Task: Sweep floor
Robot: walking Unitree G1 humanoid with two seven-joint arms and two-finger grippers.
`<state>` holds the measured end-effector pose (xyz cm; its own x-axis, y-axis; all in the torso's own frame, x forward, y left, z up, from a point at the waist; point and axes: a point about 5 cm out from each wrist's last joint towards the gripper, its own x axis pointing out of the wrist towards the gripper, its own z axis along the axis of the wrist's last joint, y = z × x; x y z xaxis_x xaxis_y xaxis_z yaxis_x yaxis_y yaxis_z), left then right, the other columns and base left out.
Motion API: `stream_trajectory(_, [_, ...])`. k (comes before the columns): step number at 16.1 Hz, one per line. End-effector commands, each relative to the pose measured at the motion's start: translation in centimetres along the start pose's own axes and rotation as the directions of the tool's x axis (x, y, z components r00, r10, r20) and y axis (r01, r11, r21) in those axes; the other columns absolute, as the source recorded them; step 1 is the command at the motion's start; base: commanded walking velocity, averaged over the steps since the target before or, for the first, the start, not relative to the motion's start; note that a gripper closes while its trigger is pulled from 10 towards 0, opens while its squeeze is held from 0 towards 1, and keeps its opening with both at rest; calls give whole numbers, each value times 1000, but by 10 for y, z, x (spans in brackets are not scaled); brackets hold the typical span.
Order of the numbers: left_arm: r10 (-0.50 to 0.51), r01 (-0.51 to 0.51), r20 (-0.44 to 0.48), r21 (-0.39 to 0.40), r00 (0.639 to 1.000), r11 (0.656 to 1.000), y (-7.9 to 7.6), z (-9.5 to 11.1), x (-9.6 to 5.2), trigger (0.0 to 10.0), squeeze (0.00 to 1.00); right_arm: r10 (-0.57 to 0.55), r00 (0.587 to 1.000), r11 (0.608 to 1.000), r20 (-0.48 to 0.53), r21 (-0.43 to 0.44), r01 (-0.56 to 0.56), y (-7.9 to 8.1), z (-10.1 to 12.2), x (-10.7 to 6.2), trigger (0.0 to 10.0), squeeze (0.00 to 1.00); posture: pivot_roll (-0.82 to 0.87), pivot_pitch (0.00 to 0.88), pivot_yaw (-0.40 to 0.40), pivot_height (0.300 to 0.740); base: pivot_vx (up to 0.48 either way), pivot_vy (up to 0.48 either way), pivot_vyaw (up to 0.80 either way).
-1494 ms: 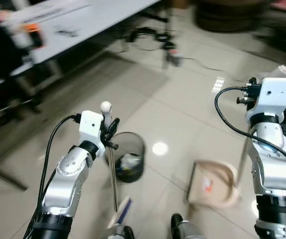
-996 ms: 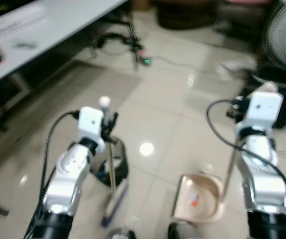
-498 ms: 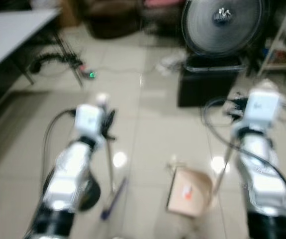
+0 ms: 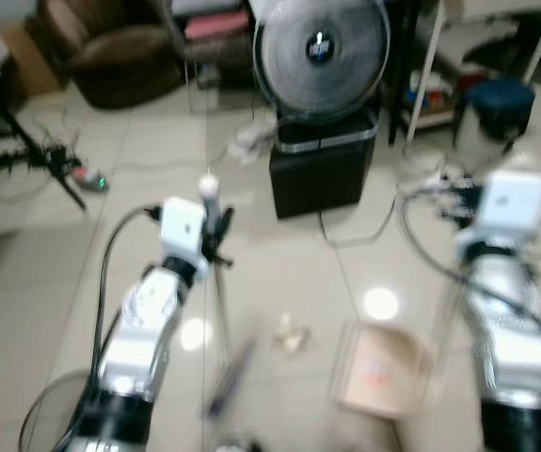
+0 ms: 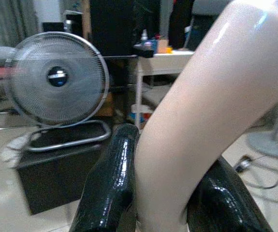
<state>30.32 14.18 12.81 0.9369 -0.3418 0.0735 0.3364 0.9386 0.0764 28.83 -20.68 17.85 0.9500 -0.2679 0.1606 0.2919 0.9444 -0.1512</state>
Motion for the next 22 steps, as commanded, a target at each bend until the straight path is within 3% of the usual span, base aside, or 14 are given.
stream_trajectory(1, [44,-45,27,48,999,998,14,7,-3,10000,0,55,997,997,44,52,-58,16,10,-1,10000,0,-66,68,107,740,386,0,0])
stream_trajectory(5, [52,-53,30,56,998,997,17,8,-1,10000,0,91,995,995,49,34,-93,19,11,-1,10000,0,-64,70,109,740,384,0,0])
stream_trajectory(7, [54,-55,29,58,998,997,17,8,-1,10000,0,124,991,992,55,-7,-123,23,12,-1,10000,0,-64,70,110,740,382,0,800])
stream_trajectory(10, [48,-50,27,59,998,997,17,7,-1,10000,0,90,995,995,45,37,-92,22,10,-2,10000,0,-62,72,110,740,384,0,429])
stream_trajectory(17, [34,-35,25,60,999,998,17,8,2,10000,0,53,998,998,30,30,-54,15,4,-1,10000,0,-60,81,121,740,384,0,0])
stream_trajectory(22, [38,-39,22,54,999,998,18,7,3,10000,0,33,997,998,74,-54,-29,12,5,2,10000,0,-60,94,126,740,380,0,0])
